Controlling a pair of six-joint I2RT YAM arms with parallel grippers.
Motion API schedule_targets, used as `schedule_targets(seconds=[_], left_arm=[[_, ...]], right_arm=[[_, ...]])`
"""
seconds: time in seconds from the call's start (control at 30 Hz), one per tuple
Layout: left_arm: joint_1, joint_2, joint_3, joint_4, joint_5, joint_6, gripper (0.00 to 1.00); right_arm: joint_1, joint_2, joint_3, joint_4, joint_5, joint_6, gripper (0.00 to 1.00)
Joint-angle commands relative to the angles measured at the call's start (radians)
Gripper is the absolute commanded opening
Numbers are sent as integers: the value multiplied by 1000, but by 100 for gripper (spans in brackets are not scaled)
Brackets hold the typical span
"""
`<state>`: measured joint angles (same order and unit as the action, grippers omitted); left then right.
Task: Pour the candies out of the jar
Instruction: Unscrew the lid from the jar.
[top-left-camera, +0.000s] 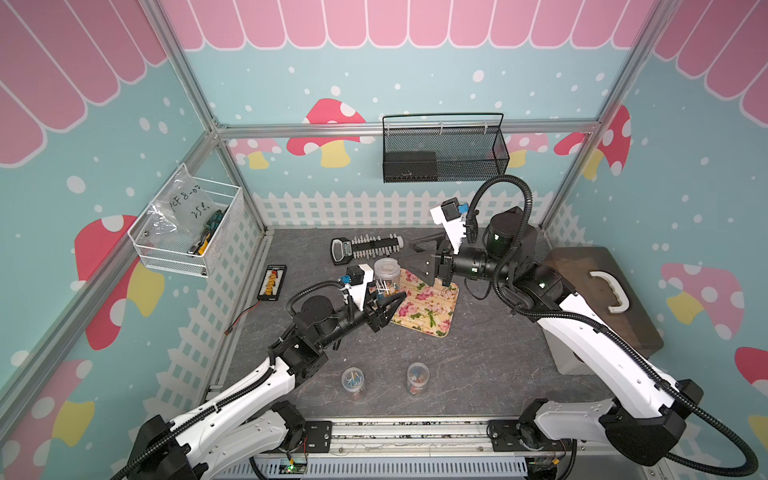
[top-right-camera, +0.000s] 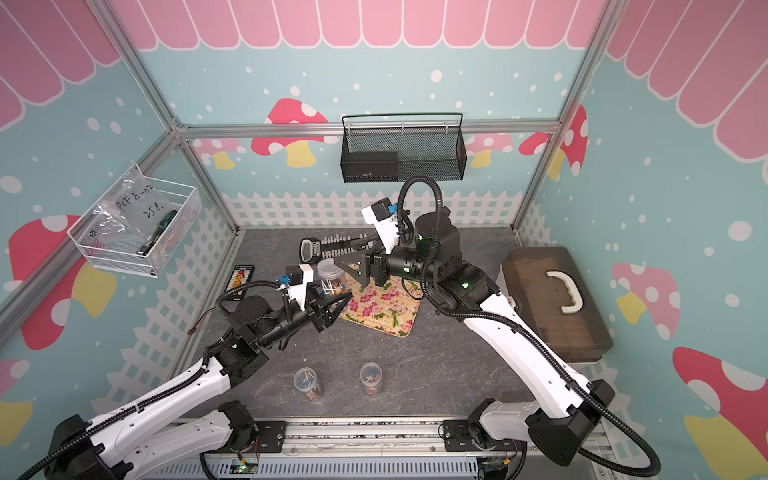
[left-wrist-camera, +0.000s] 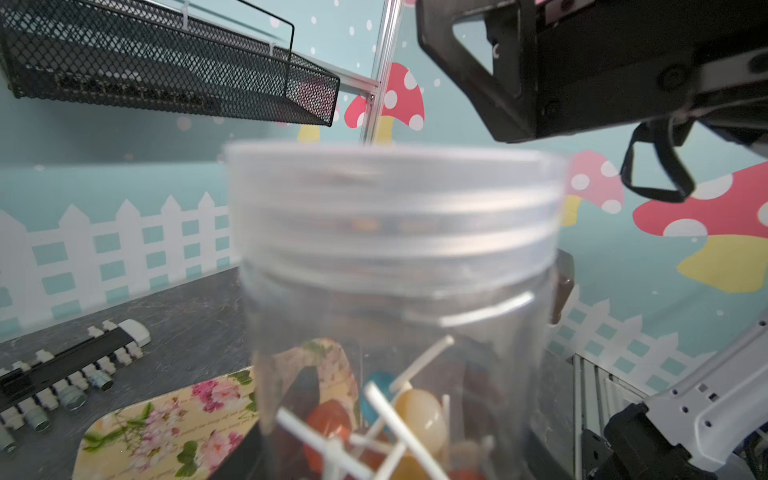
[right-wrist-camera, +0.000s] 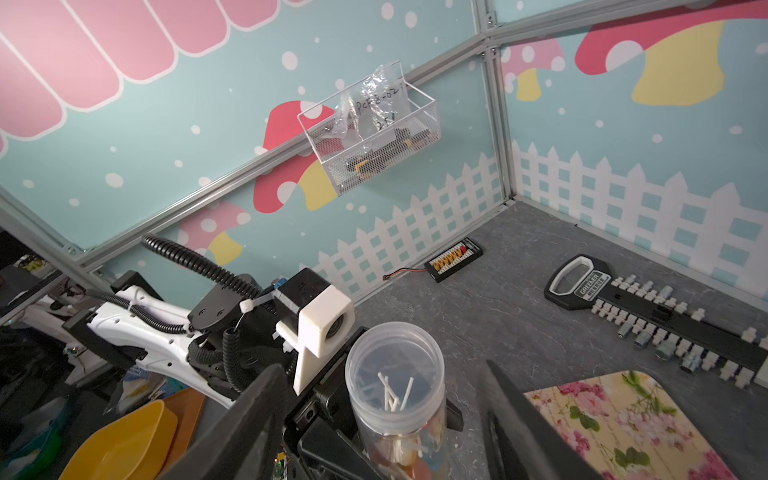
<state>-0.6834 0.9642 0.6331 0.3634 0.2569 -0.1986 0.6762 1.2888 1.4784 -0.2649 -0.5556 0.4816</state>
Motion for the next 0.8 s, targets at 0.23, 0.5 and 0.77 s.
schedule_targets(seconds=[0.23,0.5,0.77], left_arm=[[-14,57,85,-63,-39,117,38],[-27,83,91,-73,-26,121,38],[-31,82,102,-87,-12,131,37]], right_arm=[[43,10,-34,-99,129,24,68],[78,51,3,-169,164,-34,67],[82,86,18,-185,177,-46,66]])
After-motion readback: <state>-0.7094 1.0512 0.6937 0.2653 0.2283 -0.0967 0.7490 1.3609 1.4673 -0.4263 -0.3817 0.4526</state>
